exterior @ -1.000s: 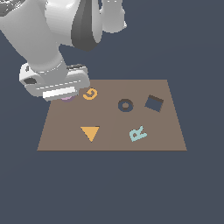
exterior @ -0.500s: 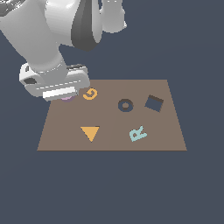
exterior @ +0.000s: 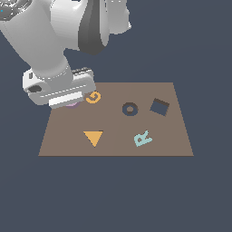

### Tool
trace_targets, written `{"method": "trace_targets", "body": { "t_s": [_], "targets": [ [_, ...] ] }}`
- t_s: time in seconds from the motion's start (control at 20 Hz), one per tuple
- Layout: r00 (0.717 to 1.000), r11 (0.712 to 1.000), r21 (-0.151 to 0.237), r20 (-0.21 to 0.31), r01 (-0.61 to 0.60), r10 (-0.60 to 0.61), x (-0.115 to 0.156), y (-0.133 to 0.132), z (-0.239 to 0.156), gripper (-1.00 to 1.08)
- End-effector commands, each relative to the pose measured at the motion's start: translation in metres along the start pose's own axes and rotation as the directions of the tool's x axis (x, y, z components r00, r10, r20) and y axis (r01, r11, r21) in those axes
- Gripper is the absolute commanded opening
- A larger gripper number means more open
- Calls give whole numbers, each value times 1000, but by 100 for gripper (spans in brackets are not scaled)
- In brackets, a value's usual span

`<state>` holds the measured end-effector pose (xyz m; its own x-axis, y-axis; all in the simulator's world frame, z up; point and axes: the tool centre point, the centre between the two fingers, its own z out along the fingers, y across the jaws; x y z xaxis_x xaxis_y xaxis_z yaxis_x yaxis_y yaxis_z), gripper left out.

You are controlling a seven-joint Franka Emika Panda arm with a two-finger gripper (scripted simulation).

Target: Insert a designated object into the corresponding slot on a board.

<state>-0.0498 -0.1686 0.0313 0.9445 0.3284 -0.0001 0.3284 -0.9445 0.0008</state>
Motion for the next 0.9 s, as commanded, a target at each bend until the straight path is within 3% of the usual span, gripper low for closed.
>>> {"method": "trace_targets", "body": {
  "t_s": [0.0,0.2,0.4,0.6,0.85],
  "targets": [
    [998,998,0,-1,58,-58,10,-5,-1,-100],
    [983,983,-1,-1,186,-186,31,-19,-2,-100],
    [937,937,-1,-1,349,-349,56,-41,-3,-100],
    [853,853,-1,-1,522,-522,79,-70,-5,-100],
    [707,707,-2,0,707,-707,98,-112,-7,-100]
  ]
}}
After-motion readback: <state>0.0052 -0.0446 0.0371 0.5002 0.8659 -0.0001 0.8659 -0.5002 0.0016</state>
